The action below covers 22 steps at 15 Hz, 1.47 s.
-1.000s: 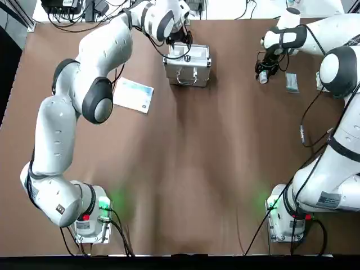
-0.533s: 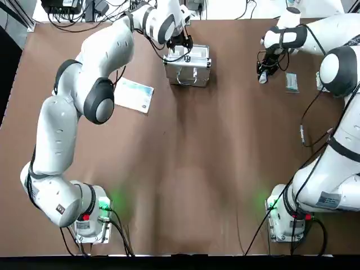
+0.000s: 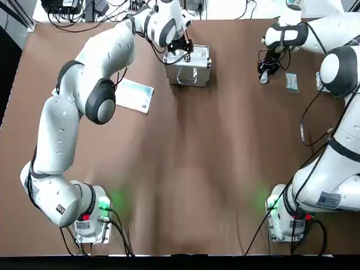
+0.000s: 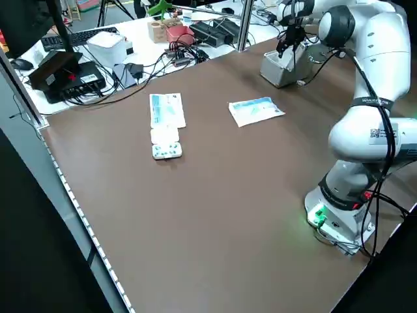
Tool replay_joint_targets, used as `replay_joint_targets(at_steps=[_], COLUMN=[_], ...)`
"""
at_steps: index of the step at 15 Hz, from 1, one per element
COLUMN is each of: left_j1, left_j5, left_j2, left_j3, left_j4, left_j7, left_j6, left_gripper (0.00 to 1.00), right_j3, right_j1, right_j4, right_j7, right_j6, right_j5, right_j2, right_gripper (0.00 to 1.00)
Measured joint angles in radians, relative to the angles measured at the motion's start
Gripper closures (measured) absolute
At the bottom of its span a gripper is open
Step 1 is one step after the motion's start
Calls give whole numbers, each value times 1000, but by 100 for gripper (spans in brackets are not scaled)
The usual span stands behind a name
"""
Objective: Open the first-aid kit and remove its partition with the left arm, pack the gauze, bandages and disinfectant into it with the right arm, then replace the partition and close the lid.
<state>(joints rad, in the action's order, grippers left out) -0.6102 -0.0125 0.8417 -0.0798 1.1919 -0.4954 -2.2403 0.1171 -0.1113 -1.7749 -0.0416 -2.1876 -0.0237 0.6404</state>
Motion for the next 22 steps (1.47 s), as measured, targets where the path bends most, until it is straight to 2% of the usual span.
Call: replay_joint_targets(at_steps=[8, 13, 22], left_j1=[0, 0, -1], left_j5=[0, 0, 0], left_j2=[7, 20, 30], left_j3=[-8, -11, -14], left_j4=[1, 1, 2], left_j7=[42, 49, 85], left_j6=[11, 11, 38], left_gripper=[1, 4, 17], right_j3=[3, 3, 3], right_j1=[3, 3, 3], right_j4=[117, 119, 119], right_j7=[-1, -1, -1], right_j6=[165, 191, 195], right_j5=[1, 1, 1], right_j2=[-6, -6, -5], right_gripper=[60, 60, 60])
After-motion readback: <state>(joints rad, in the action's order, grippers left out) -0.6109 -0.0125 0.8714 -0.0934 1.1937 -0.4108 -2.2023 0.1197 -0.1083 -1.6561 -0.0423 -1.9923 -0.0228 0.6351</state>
